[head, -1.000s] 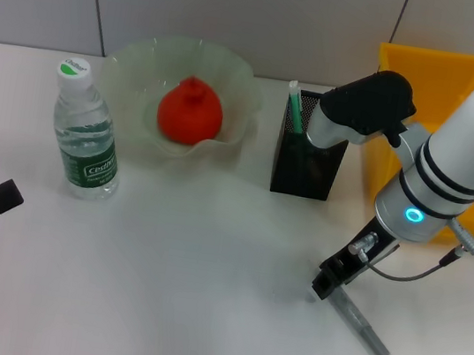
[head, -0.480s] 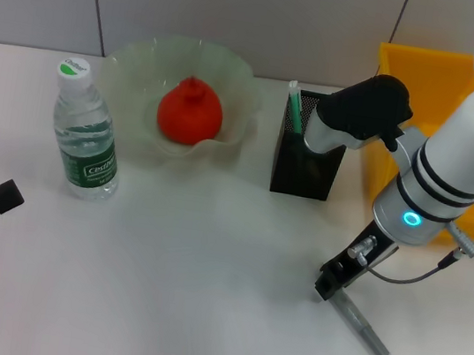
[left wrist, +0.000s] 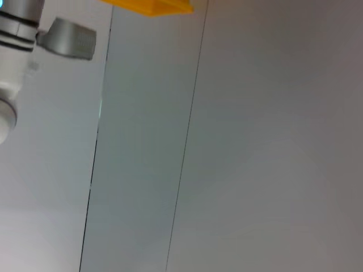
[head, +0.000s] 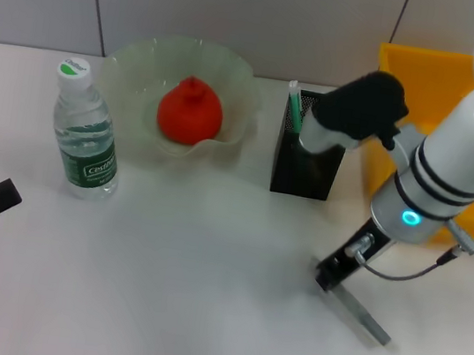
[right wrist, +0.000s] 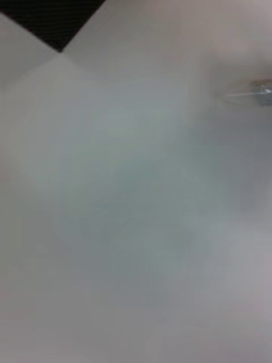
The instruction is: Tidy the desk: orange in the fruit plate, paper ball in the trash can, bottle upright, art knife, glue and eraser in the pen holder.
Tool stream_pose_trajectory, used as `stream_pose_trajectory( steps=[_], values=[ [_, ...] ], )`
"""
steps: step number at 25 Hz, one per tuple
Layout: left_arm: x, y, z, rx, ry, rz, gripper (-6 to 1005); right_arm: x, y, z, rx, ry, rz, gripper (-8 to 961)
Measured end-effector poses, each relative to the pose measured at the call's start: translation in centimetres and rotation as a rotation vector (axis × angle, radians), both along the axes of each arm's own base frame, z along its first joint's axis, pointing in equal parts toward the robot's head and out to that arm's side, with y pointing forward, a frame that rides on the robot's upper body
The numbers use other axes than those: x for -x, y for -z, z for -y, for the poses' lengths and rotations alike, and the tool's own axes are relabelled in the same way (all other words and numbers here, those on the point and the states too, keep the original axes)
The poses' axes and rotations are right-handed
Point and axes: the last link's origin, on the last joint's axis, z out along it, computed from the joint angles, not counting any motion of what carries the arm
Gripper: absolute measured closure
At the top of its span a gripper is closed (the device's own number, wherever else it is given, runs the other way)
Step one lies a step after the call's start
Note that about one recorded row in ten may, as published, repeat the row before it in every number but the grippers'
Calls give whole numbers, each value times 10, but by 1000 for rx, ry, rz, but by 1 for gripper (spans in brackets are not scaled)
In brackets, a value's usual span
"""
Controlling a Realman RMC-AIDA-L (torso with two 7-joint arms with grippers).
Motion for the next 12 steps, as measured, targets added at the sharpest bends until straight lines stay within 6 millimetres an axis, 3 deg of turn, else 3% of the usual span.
stream_pose_trajectory(
  steps=[5,11,12],
  values=[
    [0,0,0,0,0,0,153,29,-27,1,-64,-99,-101,814],
    [-1,1,-2,0,-1,1,153,68,-80,-14,-348,-354,-273,815],
    [-1,1,-2,0,-1,1,153,68,-80,-14,-348,-354,-273,815]
  ],
)
